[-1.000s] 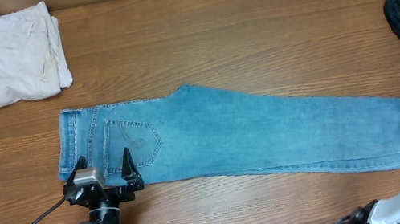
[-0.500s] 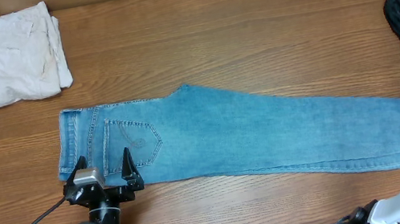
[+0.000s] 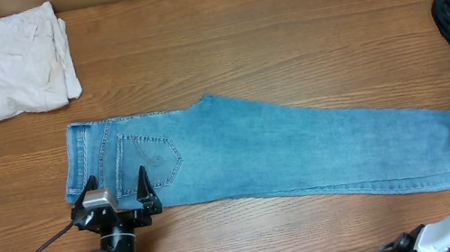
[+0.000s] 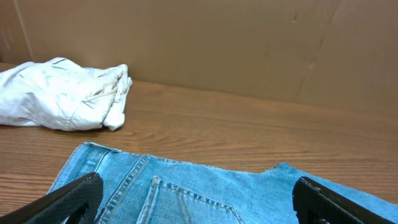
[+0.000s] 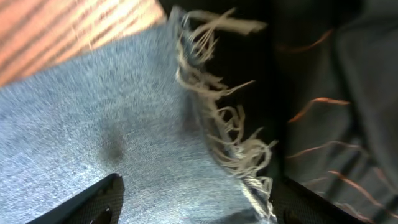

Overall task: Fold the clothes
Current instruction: 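Lower the right gripper and pinch the frayed jeans hem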

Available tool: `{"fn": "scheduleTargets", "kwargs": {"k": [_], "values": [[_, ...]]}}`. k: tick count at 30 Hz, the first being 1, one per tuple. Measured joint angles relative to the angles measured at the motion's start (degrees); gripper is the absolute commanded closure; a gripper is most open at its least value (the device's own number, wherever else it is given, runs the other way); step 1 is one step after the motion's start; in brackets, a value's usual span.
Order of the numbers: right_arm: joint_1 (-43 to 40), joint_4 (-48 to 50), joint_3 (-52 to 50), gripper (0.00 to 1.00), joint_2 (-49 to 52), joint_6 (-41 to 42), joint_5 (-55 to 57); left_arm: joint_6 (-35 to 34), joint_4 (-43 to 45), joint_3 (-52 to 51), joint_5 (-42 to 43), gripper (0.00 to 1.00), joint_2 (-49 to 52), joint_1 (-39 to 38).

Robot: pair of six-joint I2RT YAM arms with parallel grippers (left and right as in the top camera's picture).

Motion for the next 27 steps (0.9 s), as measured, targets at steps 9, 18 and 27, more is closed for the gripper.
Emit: {"fn": "scheduleTargets", "kwargs": {"k": [9, 18, 27], "values": [[0.0, 2.5, -0.7, 0.25, 0.5, 0.0, 0.0, 0.0, 0.0, 0.0, 0.0, 0.00, 0.0, 0.0], [0.0, 5.2, -3.2, 0.38, 0.5, 0.0, 0.3, 0.0, 0.0, 0.0, 0.0, 0.00, 0.0, 0.0], [0.3, 4.6, -3.9, 0.85, 0.5, 1.1, 0.8, 0.0, 0.0, 0.0, 0.0, 0.00, 0.0, 0.0]]}}
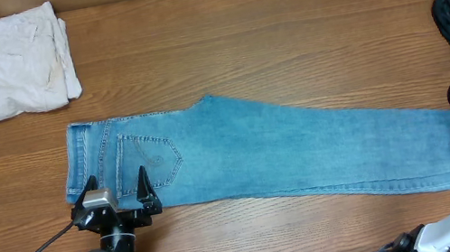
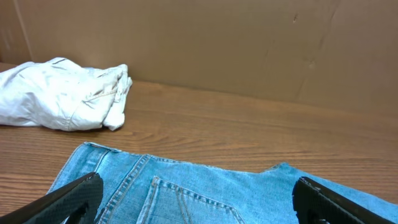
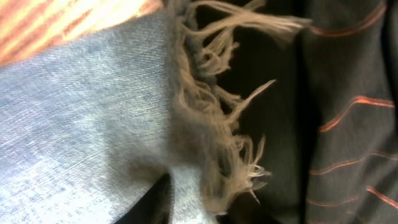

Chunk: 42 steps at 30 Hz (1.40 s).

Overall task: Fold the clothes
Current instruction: 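Lower the right gripper and pinch the frayed jeans hem, then lift the hem and fold it leftward over the jeans leg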

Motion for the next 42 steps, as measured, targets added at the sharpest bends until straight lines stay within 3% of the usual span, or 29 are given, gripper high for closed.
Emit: {"fn": "scheduleTargets", "kwargs": {"k": [3, 22, 42], "values": [[0.0, -1.6, 0.6, 0.96, 0.0, -0.1, 0.3, 0.0, 0.0, 0.0, 0.0, 0.00, 0.0, 0.0], [1.1, -9.4, 9.0, 0.96, 0.1, 5.1, -7.9, 0.0, 0.0, 0.0, 0.0, 0.00, 0.0, 0.0], [22.4, -19.6, 9.7, 0.96, 0.0, 9.5, -32.2, 0.0, 0.0, 0.0, 0.0, 0.00, 0.0, 0.0]]}}
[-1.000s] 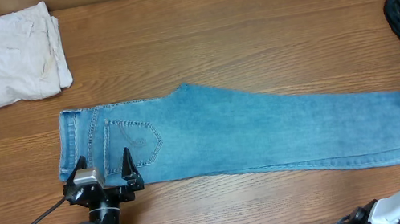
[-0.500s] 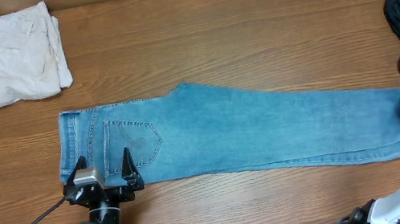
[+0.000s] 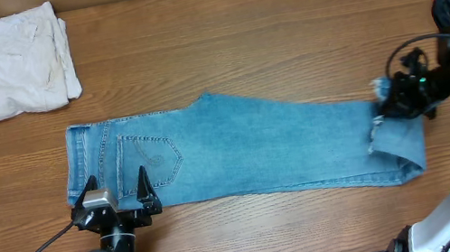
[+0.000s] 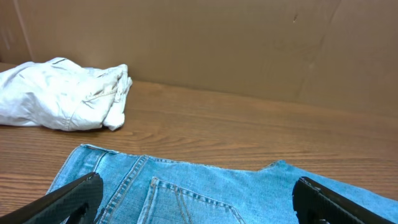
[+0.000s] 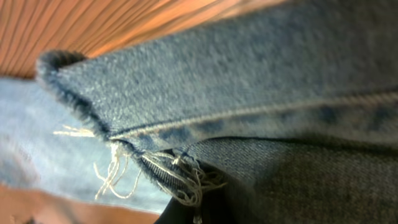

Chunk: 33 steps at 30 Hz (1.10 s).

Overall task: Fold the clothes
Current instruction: 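Lift the hem and fold it leftward over the jeans leg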

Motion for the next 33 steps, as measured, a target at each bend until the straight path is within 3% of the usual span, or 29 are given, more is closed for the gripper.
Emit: {"fn": "scheduleTargets", "kwargs": {"k": [13, 19, 23, 25, 29, 32, 33], "values": [[17.4, 0.6, 0.0, 0.96, -0.1, 1.4, -0.7, 0.0, 0.0, 0.0, 0.0, 0.00, 0.0, 0.0], [17.7, 2.2, 0.0, 0.96, -0.1, 2.7, 0.6, 0.0, 0.0, 0.0, 0.0, 0.00, 0.0, 0.0], [17.7, 2.8, -0.3, 0.90, -0.1, 3.0, 0.8, 0.0, 0.0, 0.0, 0.0, 0.00, 0.0, 0.0], [17.7, 2.6, -0.7, 0.96, -0.1, 3.0, 0.8, 0.0, 0.0, 0.0, 0.0, 0.00, 0.0, 0.0], [17.7, 2.5, -0.9, 0.96, -0.1, 3.2, -0.3, 0.0, 0.0, 0.0, 0.0, 0.00, 0.0, 0.0], [17.9, 2.4, -0.9, 0.84, -0.1, 3.4, -1.0, 0.0, 0.0, 0.0, 0.0, 0.00, 0.0, 0.0], [18.1, 2.3, -0.9, 0.70, -0.1, 3.7, -1.1, 0.0, 0.0, 0.0, 0.0, 0.00, 0.0, 0.0]]}}
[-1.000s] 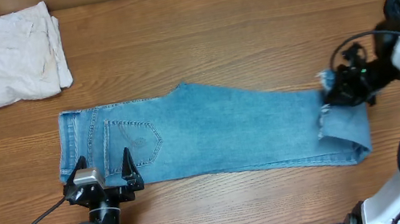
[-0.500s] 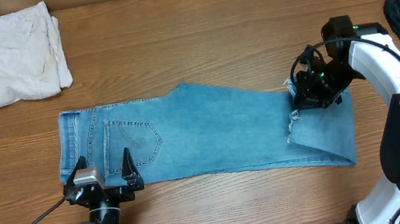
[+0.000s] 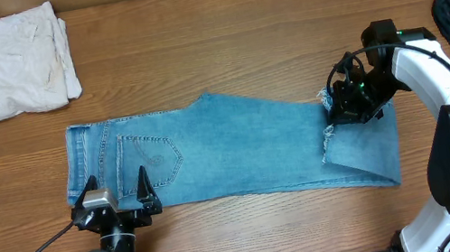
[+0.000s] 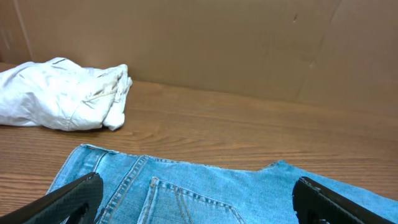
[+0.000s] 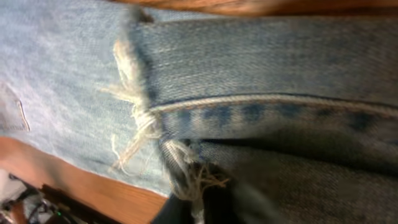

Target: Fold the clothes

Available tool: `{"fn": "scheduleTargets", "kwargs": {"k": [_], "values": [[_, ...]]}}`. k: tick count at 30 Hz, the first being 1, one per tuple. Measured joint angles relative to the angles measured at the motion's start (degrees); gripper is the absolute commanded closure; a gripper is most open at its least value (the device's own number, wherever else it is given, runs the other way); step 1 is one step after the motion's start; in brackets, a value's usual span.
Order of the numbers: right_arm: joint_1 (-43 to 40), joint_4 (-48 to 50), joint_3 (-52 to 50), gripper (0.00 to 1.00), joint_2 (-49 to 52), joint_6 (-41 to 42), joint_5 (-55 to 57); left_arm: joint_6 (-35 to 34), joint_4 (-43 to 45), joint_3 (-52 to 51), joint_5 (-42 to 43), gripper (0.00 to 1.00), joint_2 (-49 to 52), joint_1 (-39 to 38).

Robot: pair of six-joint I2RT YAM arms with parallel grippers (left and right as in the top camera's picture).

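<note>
Light blue jeans (image 3: 229, 148) lie across the table, waistband to the left, back pocket up. Their leg end (image 3: 361, 144) is doubled back leftward over the leg, frayed hem showing. My right gripper (image 3: 341, 105) is shut on that frayed hem (image 5: 186, 168), holding it above the leg; denim fills the right wrist view. My left gripper (image 3: 112, 192) stands open at the near edge of the waistband, its dark fingertips (image 4: 68, 199) either side of the pocket (image 4: 193, 202), touching nothing.
A folded white garment (image 3: 9, 66) lies at the back left, also seen as the white garment (image 4: 68, 93) before a cardboard wall. A black garment with red print sits at the right edge.
My right gripper has carried the hem further left, from about the right quarter of the table to nearer the middle. The doubled-back part of the leg is longer. The left arm is unchanged.
The jeans lay full length with my right gripper open at the frayed hem by the black garment. It then closed on the hem there. Later the hem was lifted and folded back leftward, and now it sits further left still. The left gripper stayed open throughout.
</note>
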Motion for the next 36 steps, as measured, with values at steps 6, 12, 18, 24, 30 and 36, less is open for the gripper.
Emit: {"fn": "scheduleTargets", "kwargs": {"k": [6, 12, 18, 24, 30, 36], "values": [[3.3, -0.9, 0.0, 0.00, 0.0, 0.8, -0.7, 0.0, 0.0, 0.0, 0.0, 0.00, 0.0, 0.0], [5.0, -1.7, 0.4, 0.00, 0.0, 1.3, -0.1, 0.0, 0.0, 0.0, 0.0, 0.00, 0.0, 0.0], [0.5, -8.7, 9.7, 0.00, -0.7, 2.5, 5.4, 0.0, 0.0, 0.0, 0.0, 0.00, 0.0, 0.0], [-5.9, -12.2, 15.4, 0.50, -4.5, 1.2, 10.0, 0.0, 0.0, 0.0, 0.0, 0.00, 0.0, 0.0], [-6.6, -11.7, 10.4, 0.96, -4.7, -1.9, 10.7, 0.0, 0.0, 0.0, 0.0, 0.00, 0.0, 0.0], [-7.6, -6.3, 1.7, 0.96, -4.7, -1.9, 10.8, 0.0, 0.0, 0.0, 0.0, 0.00, 0.0, 0.0]]}}
